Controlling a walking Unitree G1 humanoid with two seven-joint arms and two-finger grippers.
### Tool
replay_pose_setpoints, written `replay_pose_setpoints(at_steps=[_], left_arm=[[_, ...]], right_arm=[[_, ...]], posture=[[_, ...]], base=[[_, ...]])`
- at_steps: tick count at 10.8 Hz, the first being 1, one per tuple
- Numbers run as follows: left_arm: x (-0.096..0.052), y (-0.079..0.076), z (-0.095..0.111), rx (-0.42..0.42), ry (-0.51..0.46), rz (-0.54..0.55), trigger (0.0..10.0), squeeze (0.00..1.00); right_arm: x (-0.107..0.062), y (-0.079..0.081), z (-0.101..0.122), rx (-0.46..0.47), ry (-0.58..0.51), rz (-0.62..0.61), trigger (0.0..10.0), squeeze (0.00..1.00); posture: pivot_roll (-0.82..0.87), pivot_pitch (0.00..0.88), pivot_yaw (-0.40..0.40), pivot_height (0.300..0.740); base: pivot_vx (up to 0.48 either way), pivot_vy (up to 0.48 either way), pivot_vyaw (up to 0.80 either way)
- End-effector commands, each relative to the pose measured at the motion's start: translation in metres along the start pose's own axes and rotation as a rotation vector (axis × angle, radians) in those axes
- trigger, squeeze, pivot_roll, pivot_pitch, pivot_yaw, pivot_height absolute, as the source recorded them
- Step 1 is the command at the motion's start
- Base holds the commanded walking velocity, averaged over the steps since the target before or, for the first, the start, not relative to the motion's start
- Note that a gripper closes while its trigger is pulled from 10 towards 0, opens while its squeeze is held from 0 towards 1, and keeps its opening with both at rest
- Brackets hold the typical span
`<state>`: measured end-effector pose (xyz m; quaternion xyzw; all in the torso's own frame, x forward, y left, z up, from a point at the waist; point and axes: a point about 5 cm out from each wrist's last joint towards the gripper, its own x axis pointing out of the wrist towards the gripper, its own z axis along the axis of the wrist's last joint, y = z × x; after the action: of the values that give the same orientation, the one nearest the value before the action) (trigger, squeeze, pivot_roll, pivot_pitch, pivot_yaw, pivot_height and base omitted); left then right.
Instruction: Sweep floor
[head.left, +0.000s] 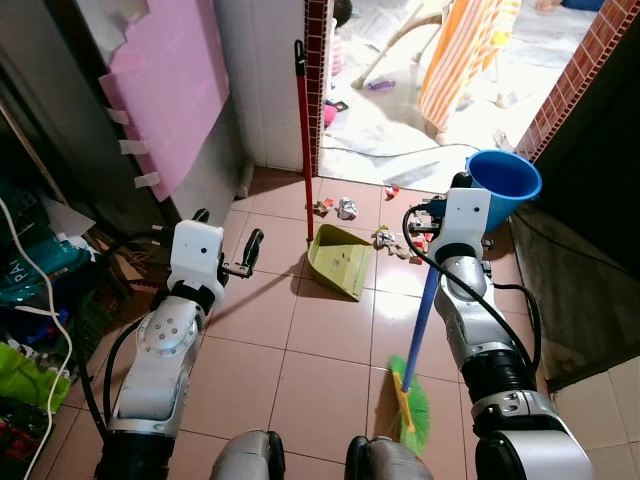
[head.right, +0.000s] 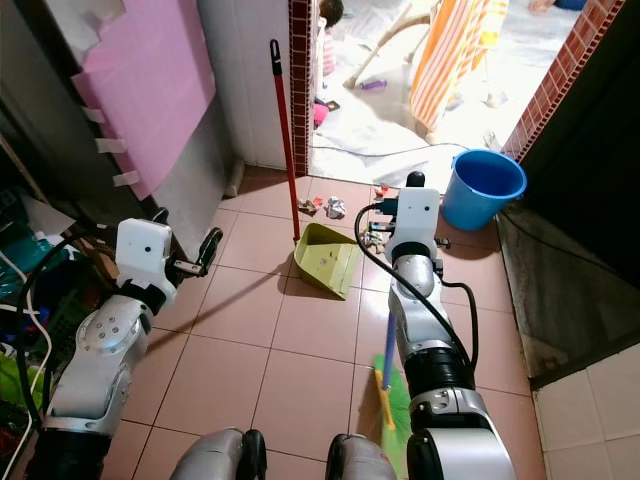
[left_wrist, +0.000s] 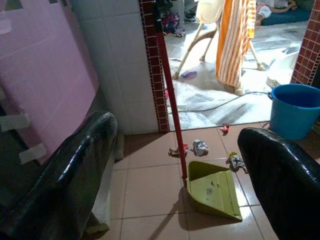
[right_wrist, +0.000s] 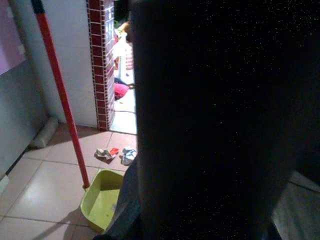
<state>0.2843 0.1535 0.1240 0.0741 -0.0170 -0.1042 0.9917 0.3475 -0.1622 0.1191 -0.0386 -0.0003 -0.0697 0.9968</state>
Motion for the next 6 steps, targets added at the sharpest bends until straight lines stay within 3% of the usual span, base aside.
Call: replay_pose_setpoints(at_steps=[1, 3, 4, 5, 6], left_arm=[[0.0021, 0.0012, 0.0013, -0.003, -0.001, 0.004, 10.0, 0.0], [0.002, 0.0023, 0.0012, -0.016, -0.003, 0.001, 10.0, 0.0], [0.002, 0.0021, 0.0011, -0.02, -0.003, -0.001, 10.0, 0.0], [0.0025, -0.0008, 0.002, -0.025, -0.01, -0.011, 10.0, 0.0], [0.0029, -0.0017, 0.0024, -0.026, -0.012, -0.015, 10.0, 0.0]], right_arm=[[0.0017, -0.0006, 0.0107, 0.027, -0.044, -0.001, 10.0, 0.0], [0.0028, -0.0019, 0.0144, 0.012, -0.065, 0.003, 10.0, 0.0], [0.0034, -0.002, 0.0151, 0.01, -0.066, 0.004, 10.0, 0.0], [0.0037, -0.0016, 0.015, 0.013, -0.065, 0.011, 10.0, 0.0], [0.0037, -0.001, 0.0154, 0.015, -0.067, 0.013, 10.0, 0.0]], posture=[[0.05, 0.121, -0.011, 0.74], [0.05, 0.119, -0.015, 0.74], [0.05, 0.119, -0.015, 0.74], [0.05, 0.114, -0.015, 0.74], [0.05, 0.114, -0.015, 0.74]], base=[[0.0, 0.0, 0.0], [0.0, 0.0, 0.0], [0.0, 0.0, -0.46], [0.281, 0.0, -0.8], [0.311, 0.0, 0.0]])
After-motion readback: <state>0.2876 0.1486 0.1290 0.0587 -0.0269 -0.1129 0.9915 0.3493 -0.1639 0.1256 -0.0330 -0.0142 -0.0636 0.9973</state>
